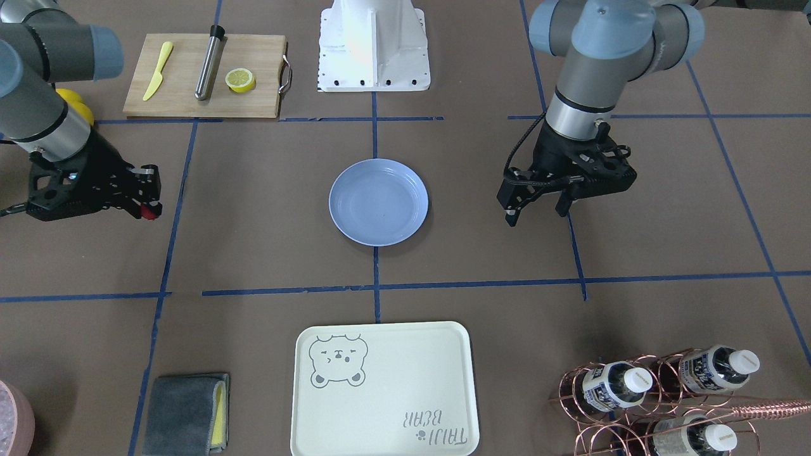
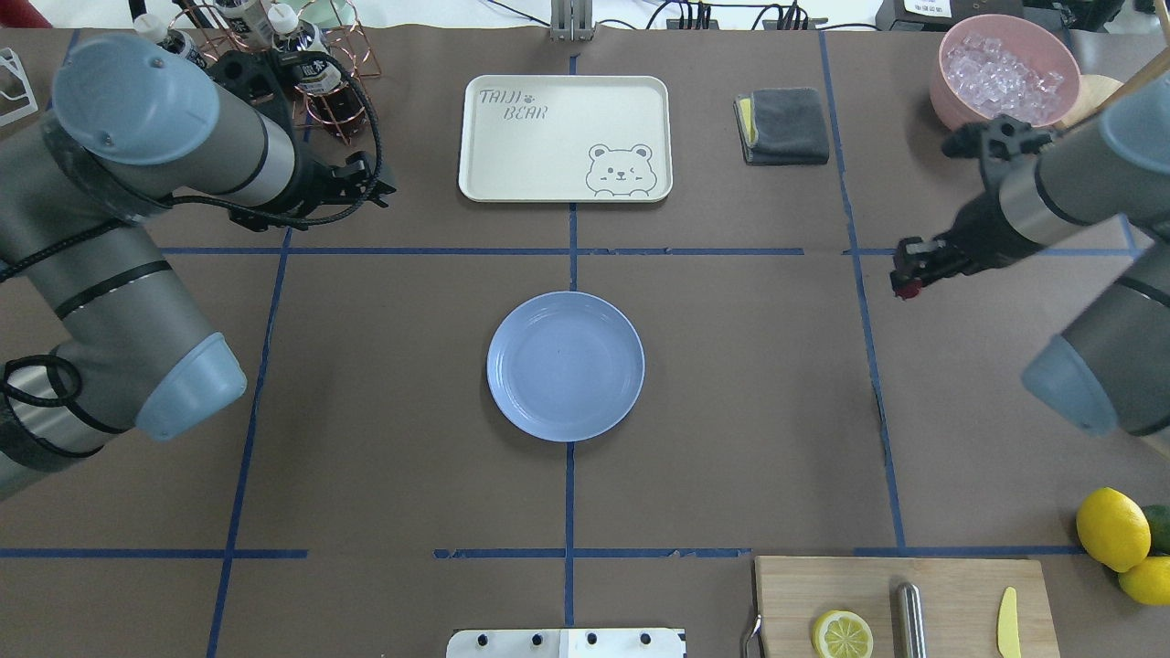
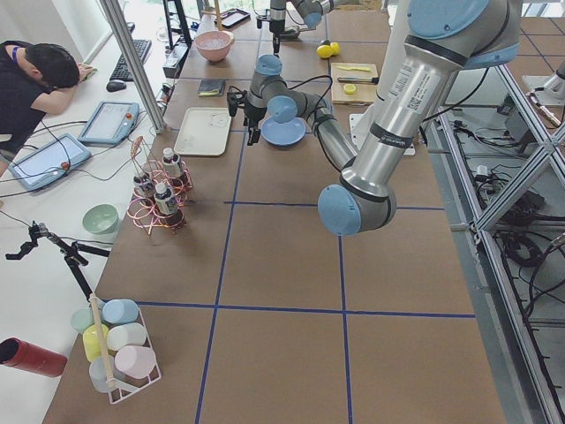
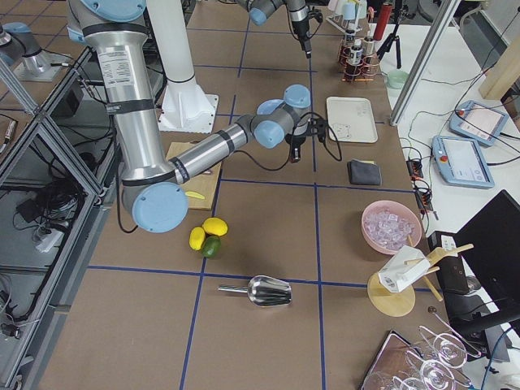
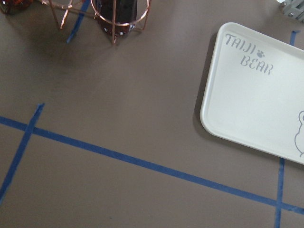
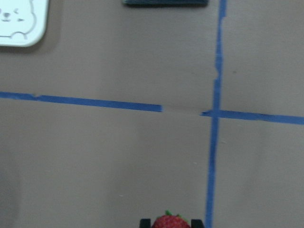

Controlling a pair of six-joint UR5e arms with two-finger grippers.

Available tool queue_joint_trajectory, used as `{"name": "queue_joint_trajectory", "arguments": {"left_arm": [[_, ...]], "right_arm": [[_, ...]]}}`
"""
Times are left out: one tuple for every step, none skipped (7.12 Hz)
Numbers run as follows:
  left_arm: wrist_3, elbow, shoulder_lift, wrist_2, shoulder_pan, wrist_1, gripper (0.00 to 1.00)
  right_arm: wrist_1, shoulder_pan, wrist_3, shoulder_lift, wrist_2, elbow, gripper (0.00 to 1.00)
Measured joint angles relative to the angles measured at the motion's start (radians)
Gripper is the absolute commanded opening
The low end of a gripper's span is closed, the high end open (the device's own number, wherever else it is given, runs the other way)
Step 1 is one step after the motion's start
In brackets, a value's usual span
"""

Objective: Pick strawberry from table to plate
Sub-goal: 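Carry the strawberry with the right gripper over the blue plate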

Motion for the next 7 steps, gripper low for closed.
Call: {"name": "queue_joint_trajectory", "arguments": {"left_arm": [[0.085,0.0,0.033,-0.001,-0.033,0.001,1.0],[0.171,0.0,0.069,-0.002,-0.065,0.0,1.0],[0.264,0.0,0.107,-0.004,-0.101,-0.002,1.0],[0.357,0.0,0.14,-0.01,-0.139,-0.004,1.0],[0.443,0.002,0.163,-0.02,-0.18,-0.005,1.0],[0.528,0.008,0.178,-0.029,-0.225,-0.005,1.0],[0.606,0.015,0.192,-0.033,-0.268,-0.005,1.0]], "right_arm": [[-0.091,-0.043,0.057,0.113,-0.01,-0.006,0.0],[-0.128,-0.098,0.124,0.194,-0.042,-0.025,0.0],[-0.14,-0.163,0.189,0.27,-0.096,-0.068,0.0],[-0.141,-0.223,0.238,0.345,-0.153,-0.133,0.0],[-0.141,-0.278,0.273,0.414,-0.216,-0.207,0.0],[-0.127,-0.326,0.291,0.46,-0.268,-0.27,0.0],[-0.079,-0.364,0.317,0.486,-0.3,-0.329,0.0]]}}
